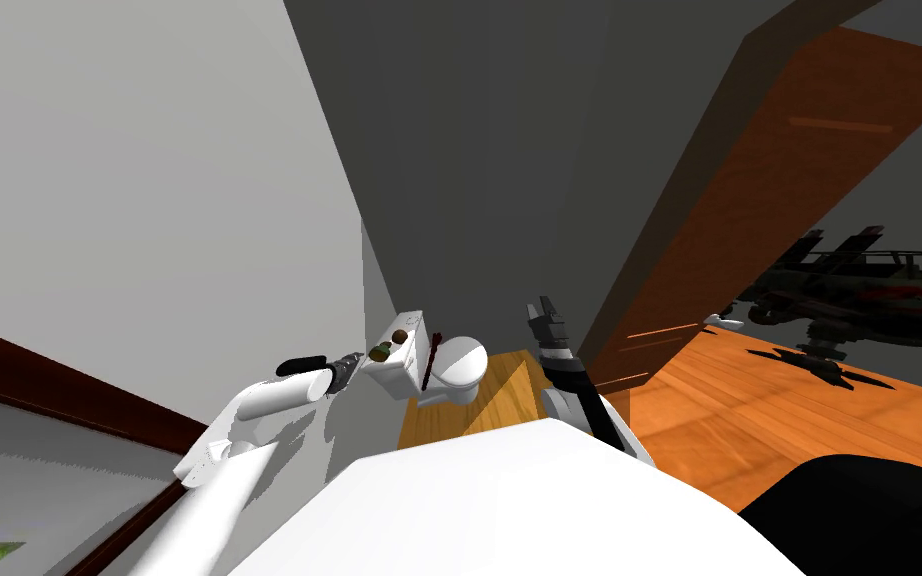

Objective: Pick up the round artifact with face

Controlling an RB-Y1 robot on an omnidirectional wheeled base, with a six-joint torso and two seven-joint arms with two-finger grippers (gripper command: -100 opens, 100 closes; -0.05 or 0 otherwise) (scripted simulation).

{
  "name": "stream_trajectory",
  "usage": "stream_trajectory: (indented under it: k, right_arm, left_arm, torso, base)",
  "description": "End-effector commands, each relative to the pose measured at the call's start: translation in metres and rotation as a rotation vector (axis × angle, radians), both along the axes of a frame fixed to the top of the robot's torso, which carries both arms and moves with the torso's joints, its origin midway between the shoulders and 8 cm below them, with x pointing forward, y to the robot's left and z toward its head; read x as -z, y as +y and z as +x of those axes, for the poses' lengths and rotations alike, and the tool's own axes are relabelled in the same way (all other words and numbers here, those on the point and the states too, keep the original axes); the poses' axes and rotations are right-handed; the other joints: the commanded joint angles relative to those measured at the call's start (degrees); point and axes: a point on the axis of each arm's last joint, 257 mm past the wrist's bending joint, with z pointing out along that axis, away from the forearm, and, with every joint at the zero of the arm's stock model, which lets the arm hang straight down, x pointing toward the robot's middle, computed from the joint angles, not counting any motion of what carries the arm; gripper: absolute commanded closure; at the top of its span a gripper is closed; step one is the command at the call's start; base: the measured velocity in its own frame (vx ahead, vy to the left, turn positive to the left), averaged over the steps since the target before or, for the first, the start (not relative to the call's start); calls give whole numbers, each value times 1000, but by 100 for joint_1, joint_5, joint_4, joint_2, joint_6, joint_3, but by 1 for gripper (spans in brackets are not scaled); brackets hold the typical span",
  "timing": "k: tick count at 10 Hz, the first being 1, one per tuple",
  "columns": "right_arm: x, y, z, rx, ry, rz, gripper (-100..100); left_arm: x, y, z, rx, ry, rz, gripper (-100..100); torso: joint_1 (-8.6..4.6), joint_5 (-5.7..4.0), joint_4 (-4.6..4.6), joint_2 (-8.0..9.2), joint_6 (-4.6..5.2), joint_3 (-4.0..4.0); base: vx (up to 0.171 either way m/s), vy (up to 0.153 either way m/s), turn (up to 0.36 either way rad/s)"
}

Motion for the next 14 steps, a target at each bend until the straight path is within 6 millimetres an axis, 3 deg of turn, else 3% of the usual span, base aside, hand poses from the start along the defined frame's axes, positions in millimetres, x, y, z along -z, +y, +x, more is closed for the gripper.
stream_trajectory:
  k: [1, 12, 13, 14]
  right_arm:
    - [0, 0, 0, 0, 0, 0, 0]
    - [0, 0, 0, 0, 0, 0, 0]
    - [0, 0, 0, 0, 0, 0, 0]
    - [0, 0, 0, 0, 0, 0, 0]
  left_arm:
    - [-2, -2, 0, 6, 20, -1, -100]
    - [-7, -15, -5, 38, 146, 2, -100]
    - [-6, -15, -6, 38, 149, 1, 0]
    - [1, -14, -3, 34, 148, 1, -100]
  torso:
    - [0, 0, 0, 0, 0, 0]
    - [-1, 0, -1, 1, -1, -1]
    - [9, 2, 2, 16, -1, 8]
    - [15, 3, 5, 27, -2, 14]
  base:
    - [107, -35, 3]
    - [82, -42, 7]
    - [7, -4, 0]
    - [12, 8, -33]
